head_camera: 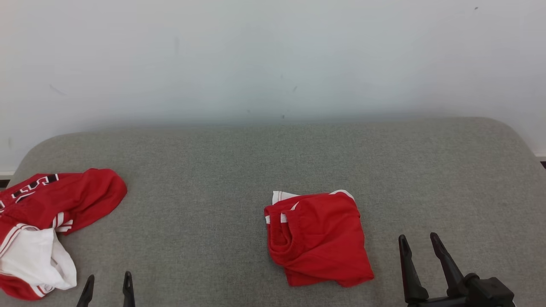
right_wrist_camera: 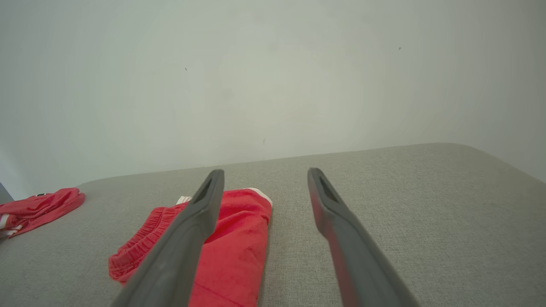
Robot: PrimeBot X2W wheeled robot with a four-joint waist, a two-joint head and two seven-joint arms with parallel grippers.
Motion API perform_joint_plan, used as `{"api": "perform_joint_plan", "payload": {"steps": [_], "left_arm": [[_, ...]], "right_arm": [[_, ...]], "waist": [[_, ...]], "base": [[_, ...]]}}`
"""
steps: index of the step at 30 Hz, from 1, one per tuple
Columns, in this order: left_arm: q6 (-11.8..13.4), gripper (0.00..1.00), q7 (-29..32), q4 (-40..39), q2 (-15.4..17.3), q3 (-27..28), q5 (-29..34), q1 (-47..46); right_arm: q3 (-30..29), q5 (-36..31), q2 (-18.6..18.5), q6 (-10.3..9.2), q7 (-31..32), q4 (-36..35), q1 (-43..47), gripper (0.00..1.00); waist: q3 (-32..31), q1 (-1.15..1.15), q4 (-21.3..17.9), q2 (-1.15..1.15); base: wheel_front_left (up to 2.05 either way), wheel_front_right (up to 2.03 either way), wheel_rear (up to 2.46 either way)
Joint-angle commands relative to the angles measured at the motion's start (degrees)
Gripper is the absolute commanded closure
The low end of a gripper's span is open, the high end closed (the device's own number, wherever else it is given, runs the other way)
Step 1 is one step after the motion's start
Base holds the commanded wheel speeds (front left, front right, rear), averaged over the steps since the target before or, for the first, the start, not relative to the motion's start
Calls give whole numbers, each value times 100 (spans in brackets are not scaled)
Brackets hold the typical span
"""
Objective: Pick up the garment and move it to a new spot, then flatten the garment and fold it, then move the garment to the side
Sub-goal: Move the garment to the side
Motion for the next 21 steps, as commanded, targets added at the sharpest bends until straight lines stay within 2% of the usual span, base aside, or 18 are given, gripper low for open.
{"api": "perform_joint_plan", "payload": {"steps": [1,21], "left_arm": [[-41,0,-18,-52,12,1,-5,49],[-89,0,-18,-268,110,-200,-105,160]], "right_arm": [[-1,-84,4,-14,-26,25,14,0],[-2,-237,51,-14,-27,302,-98,0]], "waist": [[-8,0,19,0],[-40,0,50,0]], "base": [[0,0,0],[0,0,0]]}}
